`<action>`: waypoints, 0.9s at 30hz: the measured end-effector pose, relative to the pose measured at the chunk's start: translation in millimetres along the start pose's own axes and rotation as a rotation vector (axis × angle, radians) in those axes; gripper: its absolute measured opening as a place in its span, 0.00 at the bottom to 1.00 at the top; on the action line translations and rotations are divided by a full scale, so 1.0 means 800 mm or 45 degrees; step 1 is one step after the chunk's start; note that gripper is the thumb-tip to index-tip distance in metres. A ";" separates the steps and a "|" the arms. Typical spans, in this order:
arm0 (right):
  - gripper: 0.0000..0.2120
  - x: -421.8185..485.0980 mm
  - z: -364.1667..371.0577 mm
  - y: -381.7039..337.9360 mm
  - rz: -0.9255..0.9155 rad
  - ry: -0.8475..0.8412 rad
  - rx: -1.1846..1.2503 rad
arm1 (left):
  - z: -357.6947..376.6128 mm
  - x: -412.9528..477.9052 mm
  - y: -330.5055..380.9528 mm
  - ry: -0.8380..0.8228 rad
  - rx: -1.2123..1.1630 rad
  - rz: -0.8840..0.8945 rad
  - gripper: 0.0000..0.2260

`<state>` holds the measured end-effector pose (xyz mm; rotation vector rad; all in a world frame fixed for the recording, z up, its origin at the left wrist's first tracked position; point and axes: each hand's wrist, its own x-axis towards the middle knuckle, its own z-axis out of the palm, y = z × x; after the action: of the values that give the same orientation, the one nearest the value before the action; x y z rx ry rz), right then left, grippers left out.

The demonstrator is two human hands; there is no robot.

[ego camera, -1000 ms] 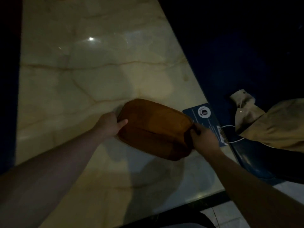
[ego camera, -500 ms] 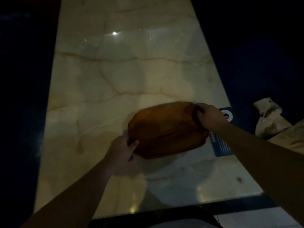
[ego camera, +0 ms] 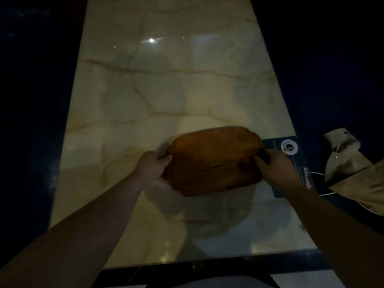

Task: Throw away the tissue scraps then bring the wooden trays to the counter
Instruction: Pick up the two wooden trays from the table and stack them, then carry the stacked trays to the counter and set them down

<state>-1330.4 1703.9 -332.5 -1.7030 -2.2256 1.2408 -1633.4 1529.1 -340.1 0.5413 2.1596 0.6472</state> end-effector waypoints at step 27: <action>0.18 -0.032 -0.039 -0.159 -0.011 -0.371 0.721 | -0.086 -0.180 0.056 0.346 -0.774 0.158 0.19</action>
<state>-1403.6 1692.6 -221.4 -1.3554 -1.7394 1.9806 -1596.0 1463.8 -192.4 0.2647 2.0300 1.4477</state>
